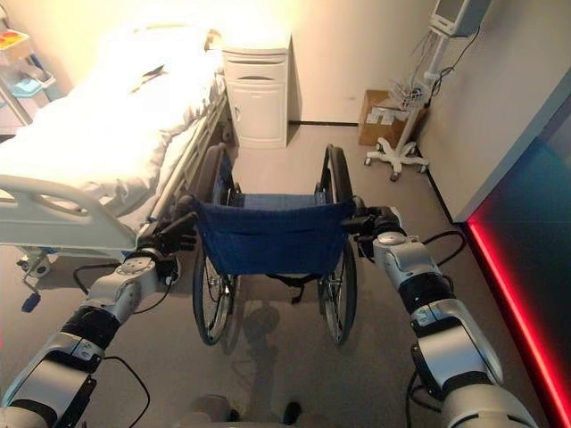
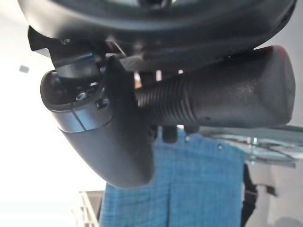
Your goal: Push the wheelchair next to the bed
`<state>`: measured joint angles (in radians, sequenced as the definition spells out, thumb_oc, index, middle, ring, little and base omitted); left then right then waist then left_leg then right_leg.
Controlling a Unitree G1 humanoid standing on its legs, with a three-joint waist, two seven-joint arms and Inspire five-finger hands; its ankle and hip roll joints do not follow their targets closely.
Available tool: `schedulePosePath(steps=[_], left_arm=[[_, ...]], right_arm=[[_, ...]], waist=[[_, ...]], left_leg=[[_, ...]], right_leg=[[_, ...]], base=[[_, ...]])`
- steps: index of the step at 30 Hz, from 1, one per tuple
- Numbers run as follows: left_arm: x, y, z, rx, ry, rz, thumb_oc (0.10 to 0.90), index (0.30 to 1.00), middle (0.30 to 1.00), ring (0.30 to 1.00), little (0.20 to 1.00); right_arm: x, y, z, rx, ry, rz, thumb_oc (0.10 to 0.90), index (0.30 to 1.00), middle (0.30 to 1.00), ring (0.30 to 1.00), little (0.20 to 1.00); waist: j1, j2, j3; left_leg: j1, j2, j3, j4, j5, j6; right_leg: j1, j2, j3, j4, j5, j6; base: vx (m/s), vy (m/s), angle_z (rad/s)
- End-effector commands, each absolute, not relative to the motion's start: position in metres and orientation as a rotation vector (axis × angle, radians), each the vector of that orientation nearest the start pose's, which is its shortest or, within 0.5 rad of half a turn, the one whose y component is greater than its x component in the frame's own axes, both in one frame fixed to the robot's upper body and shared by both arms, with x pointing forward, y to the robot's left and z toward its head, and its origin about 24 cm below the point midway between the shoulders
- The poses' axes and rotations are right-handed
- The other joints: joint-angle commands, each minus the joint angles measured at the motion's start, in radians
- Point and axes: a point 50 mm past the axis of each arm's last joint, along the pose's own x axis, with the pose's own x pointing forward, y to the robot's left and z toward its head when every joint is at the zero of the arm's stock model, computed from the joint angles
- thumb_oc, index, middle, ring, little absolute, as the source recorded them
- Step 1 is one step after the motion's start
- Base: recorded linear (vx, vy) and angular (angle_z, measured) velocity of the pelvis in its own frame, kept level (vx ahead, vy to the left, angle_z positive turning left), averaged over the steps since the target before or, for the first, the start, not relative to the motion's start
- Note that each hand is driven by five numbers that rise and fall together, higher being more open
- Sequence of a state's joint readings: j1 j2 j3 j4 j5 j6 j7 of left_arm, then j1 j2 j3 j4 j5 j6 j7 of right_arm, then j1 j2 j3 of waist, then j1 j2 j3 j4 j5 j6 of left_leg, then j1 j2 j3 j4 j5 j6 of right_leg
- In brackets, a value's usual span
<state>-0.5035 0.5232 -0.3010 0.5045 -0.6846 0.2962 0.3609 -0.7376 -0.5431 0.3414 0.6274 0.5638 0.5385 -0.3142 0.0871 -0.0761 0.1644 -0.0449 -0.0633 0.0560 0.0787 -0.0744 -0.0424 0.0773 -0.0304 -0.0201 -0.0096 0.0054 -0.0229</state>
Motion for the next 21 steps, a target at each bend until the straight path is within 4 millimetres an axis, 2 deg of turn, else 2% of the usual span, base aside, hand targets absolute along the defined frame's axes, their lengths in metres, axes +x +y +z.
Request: schedulePosePath(steps=[1, 3, 4, 7, 9, 10, 12, 14, 15, 17, 18, 19, 21], left_arm=[[0.368, 0.216, 0.128, -0.083, 0.044, 0.223, 0.4, 0.3, 0.3, 0.3, 0.3], [0.364, 0.221, 0.126, -0.079, 0.047, 0.224, 0.4, 0.3, 0.3, 0.3, 0.3], [0.361, 0.228, 0.126, -0.079, 0.051, 0.231, 0.4, 0.3, 0.3, 0.3, 0.3], [0.355, 0.236, 0.121, -0.073, 0.066, 0.248, 0.4, 0.3, 0.3, 0.3, 0.3], [0.352, 0.242, 0.118, -0.061, 0.076, 0.27, 0.4, 0.3, 0.3, 0.3, 0.3], [0.351, 0.245, 0.113, -0.061, 0.083, 0.279, 0.4, 0.3, 0.3, 0.3, 0.3], [0.352, 0.245, 0.11, -0.055, 0.091, 0.283, 0.4, 0.3, 0.3, 0.3, 0.3], [0.354, 0.243, 0.109, -0.049, 0.091, 0.272, 0.4, 0.3, 0.3, 0.3, 0.3], [0.357, 0.239, 0.11, -0.044, 0.093, 0.257, 0.4, 0.3, 0.3, 0.3, 0.3], [0.359, 0.237, 0.11, -0.039, 0.096, 0.248, 0.4, 0.3, 0.3, 0.3, 0.3], [0.361, 0.231, 0.108, -0.04, 0.098, 0.242, 0.4, 0.3, 0.3, 0.3, 0.3], [0.362, 0.228, 0.107, -0.039, 0.105, 0.236, 0.4, 0.3, 0.3, 0.3, 0.3], [0.363, 0.223, 0.105, -0.041, 0.111, 0.236, 0.4, 0.3, 0.3, 0.3, 0.3]], right_arm=[[0.38, -0.154, 0.135, -0.142, 0.229, 0.042, 0.4, 0.3, 0.3, 0.3, 0.3], [0.377, -0.159, 0.13, -0.144, 0.234, 0.04, 0.4, 0.3, 0.3, 0.3, 0.3], [0.375, -0.164, 0.125, -0.142, 0.241, 0.043, 0.4, 0.3, 0.3, 0.3, 0.3], [0.371, -0.166, 0.118, -0.145, 0.258, 0.061, 0.4, 0.3, 0.3, 0.3, 0.3], [0.369, -0.162, 0.112, -0.14, 0.268, 0.086, 0.4, 0.3, 0.3, 0.3, 0.3], [0.366, -0.16, 0.105, -0.126, 0.275, 0.09, 0.4, 0.3, 0.3, 0.3, 0.3], [0.363, -0.16, 0.098, -0.115, 0.285, 0.099, 0.4, 0.3, 0.3, 0.3, 0.3], [0.36, -0.162, 0.092, -0.105, 0.288, 0.089, 0.4, 0.3, 0.3, 0.3, 0.3], [0.359, -0.164, 0.089, -0.093, 0.287, 0.085, 0.4, 0.3, 0.3, 0.3, 0.3], [0.358, -0.166, 0.087, -0.088, 0.287, 0.086, 0.4, 0.3, 0.3, 0.3, 0.3], [0.355, -0.166, 0.085, -0.077, 0.282, 0.107, 0.4, 0.3, 0.3, 0.3, 0.3], [0.354, -0.167, 0.084, -0.085, 0.282, 0.118, 0.4, 0.3, 0.3, 0.3, 0.3], [0.354, -0.165, 0.084, -0.088, 0.274, 0.142, 0.4, 0.3, 0.3, 0.3, 0.3]], waist=[[0.008, 0.054, -0.075], [0.022, 0.056, -0.076], [0.035, 0.062, -0.078], [0.051, 0.066, -0.085], [0.058, 0.065, -0.094], [0.062, 0.059, -0.1], [0.066, 0.049, -0.109], [0.068, 0.035, -0.119], [0.065, 0.031, -0.123], [0.063, 0.031, -0.124], [0.048, 0.047, -0.117], [0.038, 0.054, -0.113], [0.022, 0.06, -0.107]], left_leg=[[-0.104, 0.011, 0.021, -0.094, 0.292, -0.036], [-0.144, 0.013, 0.023, -0.138, 0.331, -0.042], [-0.194, 0.017, 0.025, -0.166, 0.337, -0.043], [-0.217, 0.016, 0.03, -0.166, 0.339, -0.037], [-0.187, 0.013, 0.036, -0.147, 0.323, -0.018], [-0.165, 0.012, 0.05, -0.121, 0.297, 0.004], [-0.15, 0.003, 0.057, -0.09, 0.263, 0.03], [-0.127, -0.018, 0.046, -0.079, 0.233, 0.064], [-0.097, -0.041, 0.018, -0.076, 0.22, 0.088], [-0.085, -0.053, 0.004, -0.07, 0.212, 0.099], [-0.049, -0.063, -0.026, -0.051, 0.187, 0.113], [-0.033, -0.067, -0.029, -0.039, 0.172, 0.12], [-0.008, -0.067, -0.007, -0.022, 0.146, 0.128]], right_leg=[[0.121, 0.04, -0.114, -0.022, 0.013, 0.038], [0.146, 0.052, -0.097, -0.013, -0.01, 0.033], [0.169, 0.067, -0.084, 0.0, -0.036, 0.026], [0.195, 0.07, -0.068, 0.033, -0.088, 0.02], [0.211, 0.058, -0.063, 0.055, -0.117, 0.029], [0.23, 0.037, -0.076, 0.075, -0.141, 0.041], [0.246, 0.01, -0.092, 0.094, -0.145, 0.058], [0.237, -0.026, -0.112, 0.162, -0.1, 0.084], [0.201, -0.064, -0.131, 0.292, -0.028, 0.112], [0.173, -0.086, -0.132, 0.374, 0.009, 0.122], [0.086, -0.113, -0.126, 0.591, 0.084, 0.125], [0.047, -0.115, -0.12, 0.677, 0.101, 0.124], [-0.009, -0.136, -0.124, 0.74, 0.12, 0.117]], base=[[0.31, 0.021, -0.16], [0.43, 0.044, -0.28], [0.48, 0.067, -0.31], [0.46, 0.104, -0.73], [0.51, 0.156, -1.08], [0.4, 0.144, -1.1], [0.42, 0.175, -0.96], [0.41, 0.222, -0.72], [0.41, 0.242, -0.42], [0.36, 0.251, 0.31], [0.45, 0.33, 0.52], [0.42, 0.307, 0.34], [0.25, 0.163, 0.55]])
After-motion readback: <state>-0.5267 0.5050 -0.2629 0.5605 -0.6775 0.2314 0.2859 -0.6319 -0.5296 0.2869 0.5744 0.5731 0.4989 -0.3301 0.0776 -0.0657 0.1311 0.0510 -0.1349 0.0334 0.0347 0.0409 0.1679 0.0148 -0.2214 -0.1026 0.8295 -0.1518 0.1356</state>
